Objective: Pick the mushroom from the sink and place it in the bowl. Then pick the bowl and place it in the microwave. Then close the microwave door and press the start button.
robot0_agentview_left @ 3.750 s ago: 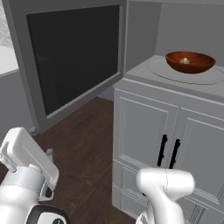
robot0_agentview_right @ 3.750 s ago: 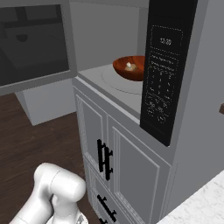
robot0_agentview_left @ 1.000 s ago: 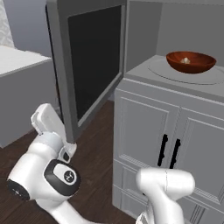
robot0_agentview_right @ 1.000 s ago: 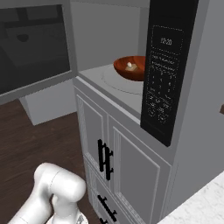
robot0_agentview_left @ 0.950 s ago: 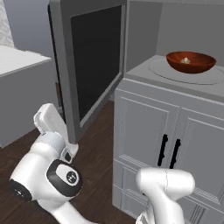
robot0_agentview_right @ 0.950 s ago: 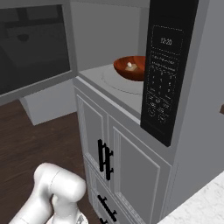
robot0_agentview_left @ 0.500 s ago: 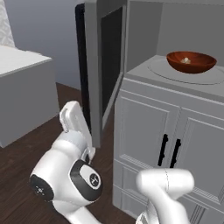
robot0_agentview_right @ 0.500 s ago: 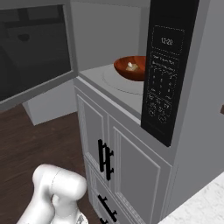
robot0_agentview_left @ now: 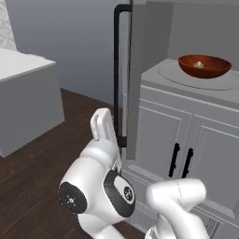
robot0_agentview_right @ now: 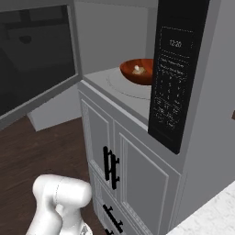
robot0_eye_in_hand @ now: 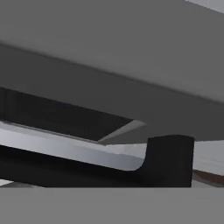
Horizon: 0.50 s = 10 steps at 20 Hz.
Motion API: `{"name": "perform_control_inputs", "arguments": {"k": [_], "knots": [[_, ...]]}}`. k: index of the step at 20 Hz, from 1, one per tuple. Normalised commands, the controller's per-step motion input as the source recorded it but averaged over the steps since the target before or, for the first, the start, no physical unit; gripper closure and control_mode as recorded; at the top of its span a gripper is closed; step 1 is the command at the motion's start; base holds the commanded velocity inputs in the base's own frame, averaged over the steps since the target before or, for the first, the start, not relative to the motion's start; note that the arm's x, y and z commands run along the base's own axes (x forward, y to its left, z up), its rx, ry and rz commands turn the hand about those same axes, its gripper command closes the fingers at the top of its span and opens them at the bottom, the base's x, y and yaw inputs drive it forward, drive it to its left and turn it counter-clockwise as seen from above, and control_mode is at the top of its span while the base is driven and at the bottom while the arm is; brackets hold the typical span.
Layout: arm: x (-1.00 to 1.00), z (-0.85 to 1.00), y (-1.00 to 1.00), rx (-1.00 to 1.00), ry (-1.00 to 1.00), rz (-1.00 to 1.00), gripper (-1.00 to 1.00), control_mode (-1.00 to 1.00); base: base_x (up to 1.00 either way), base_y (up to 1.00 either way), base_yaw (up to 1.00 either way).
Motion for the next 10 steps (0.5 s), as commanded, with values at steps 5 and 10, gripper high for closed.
{"name": "perform_control_inputs", "arguments": {"k": [5, 10], "knots": [[0.00, 0.16, -0.97, 0.24, -0.03, -0.03, -1.00, -1.00, 0.00, 0.00, 0.00], [0.00, 0.27, -1.00, 0.27, -0.03, -0.02, -1.00, -1.00, 0.00, 0.00, 0.00]]}}
